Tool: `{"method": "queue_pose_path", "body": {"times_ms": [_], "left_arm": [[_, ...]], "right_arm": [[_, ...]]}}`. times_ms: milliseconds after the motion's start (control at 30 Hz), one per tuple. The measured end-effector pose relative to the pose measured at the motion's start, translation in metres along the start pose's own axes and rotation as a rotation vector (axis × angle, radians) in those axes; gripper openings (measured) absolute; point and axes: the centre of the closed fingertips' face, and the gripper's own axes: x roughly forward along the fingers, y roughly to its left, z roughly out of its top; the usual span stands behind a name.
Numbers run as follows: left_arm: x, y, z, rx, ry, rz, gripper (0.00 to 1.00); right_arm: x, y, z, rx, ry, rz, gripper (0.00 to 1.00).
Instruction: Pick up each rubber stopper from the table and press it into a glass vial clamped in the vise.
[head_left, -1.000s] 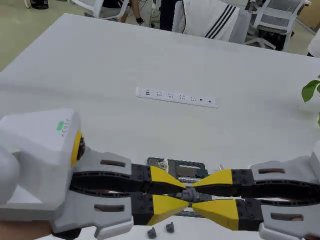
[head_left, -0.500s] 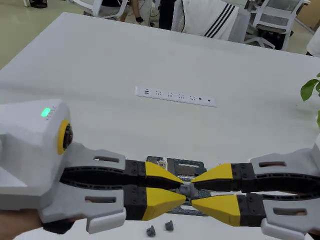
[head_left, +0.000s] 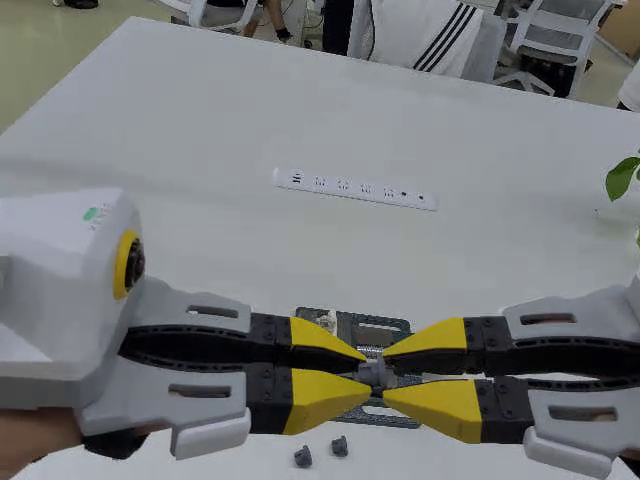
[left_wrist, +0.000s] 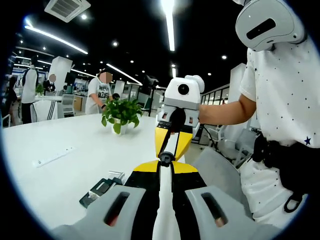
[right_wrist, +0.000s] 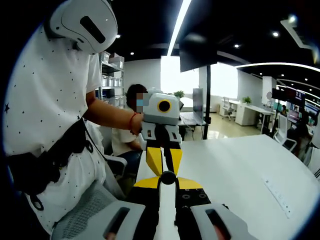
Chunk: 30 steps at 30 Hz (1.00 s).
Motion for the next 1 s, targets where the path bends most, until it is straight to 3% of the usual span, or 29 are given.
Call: {"method": "queue_pose_path", "body": {"times_ms": [467, 667, 767, 867, 1000], "left_arm": [[-0.003, 0.004, -0.001, 0.029, -0.017, 0.03, 0.05], [-0.008, 0.01, -0.004, 0.037, -0.021, 0.066, 0.16], [-0.013, 0.013, -0.007, 0.038, -0.021, 0.088, 0.19], [-0.019, 0.022, -0.019, 0.063, 0.02, 0.134, 0.22], [-0.025, 0.028, -0.028, 0.073, 0.036, 0.17, 0.31]], "right_arm": [[0.006, -0.004, -0.001, 0.029, 0.025, 0.0, 0.05], [0.003, -0.013, -0.002, 0.035, 0.064, 0.001, 0.05], [0.003, -0.021, -0.006, 0.034, 0.107, -0.012, 0.05], [0.004, -0.036, -0.011, 0.035, 0.154, -0.033, 0.05], [0.011, -0.051, -0.015, 0.035, 0.208, -0.042, 0.05]]}}
